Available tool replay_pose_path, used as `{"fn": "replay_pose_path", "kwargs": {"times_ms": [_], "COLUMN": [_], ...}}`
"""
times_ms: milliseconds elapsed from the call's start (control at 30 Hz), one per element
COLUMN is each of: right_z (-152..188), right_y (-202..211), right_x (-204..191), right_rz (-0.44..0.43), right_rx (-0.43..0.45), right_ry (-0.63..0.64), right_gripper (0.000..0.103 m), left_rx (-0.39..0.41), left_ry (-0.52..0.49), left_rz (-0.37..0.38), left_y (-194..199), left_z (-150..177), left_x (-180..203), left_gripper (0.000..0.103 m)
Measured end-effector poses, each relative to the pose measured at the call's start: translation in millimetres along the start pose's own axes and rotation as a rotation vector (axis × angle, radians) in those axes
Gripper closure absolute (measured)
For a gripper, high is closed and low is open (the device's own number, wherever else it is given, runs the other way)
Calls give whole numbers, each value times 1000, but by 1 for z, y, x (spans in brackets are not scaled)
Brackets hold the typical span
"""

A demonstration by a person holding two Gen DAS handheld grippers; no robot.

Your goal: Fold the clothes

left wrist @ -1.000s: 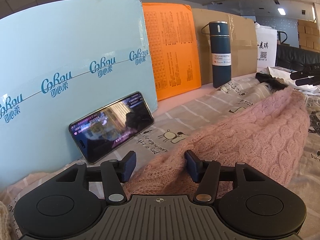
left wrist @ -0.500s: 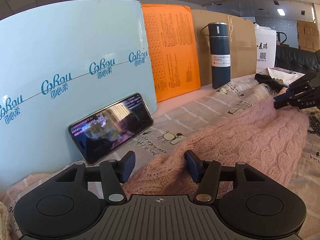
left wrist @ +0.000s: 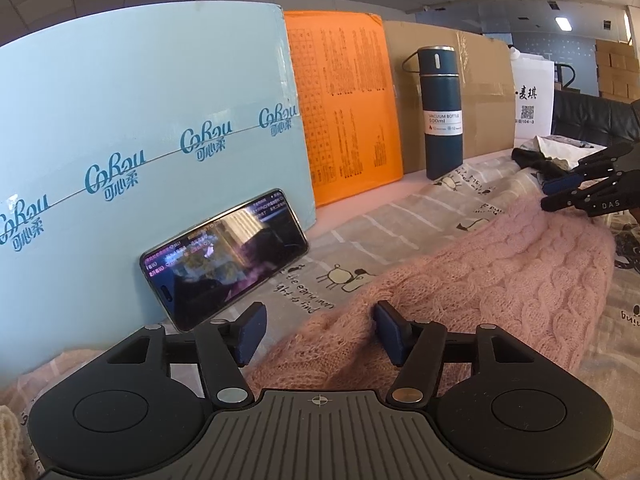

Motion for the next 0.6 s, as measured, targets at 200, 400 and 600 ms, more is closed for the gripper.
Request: {"fn": "replay_pose_path", "kwargs": {"times_ms": [200, 400, 600], "right_z": [-3, 20, 52], "right_y": [47, 87, 97], "right_x": [13, 31, 36], "right_rz": [35, 30, -39], "right_rx": [105, 96, 20], "right_ry": [-205, -598, -910], "right_gripper": [26, 15, 15], "left_rx": [68, 121, 168], "left_ry": [23, 18, 74], "left_rz": [-35, -88, -160], "left_y": [28, 65, 102], "left_z": [-16, -24, -19], "left_x": [2, 5, -12], "left_gripper": [24, 8, 3]}}
Point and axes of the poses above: each gripper's, at about its wrist camera, not at the fingertips, and y roughly against the way its jaws point, x to its right, z to its underside, the point moved 6 cm from there along -y, roughly the way its jaws point, and after that the axes turned 10 degrees about -x, right-handed, at the moved point
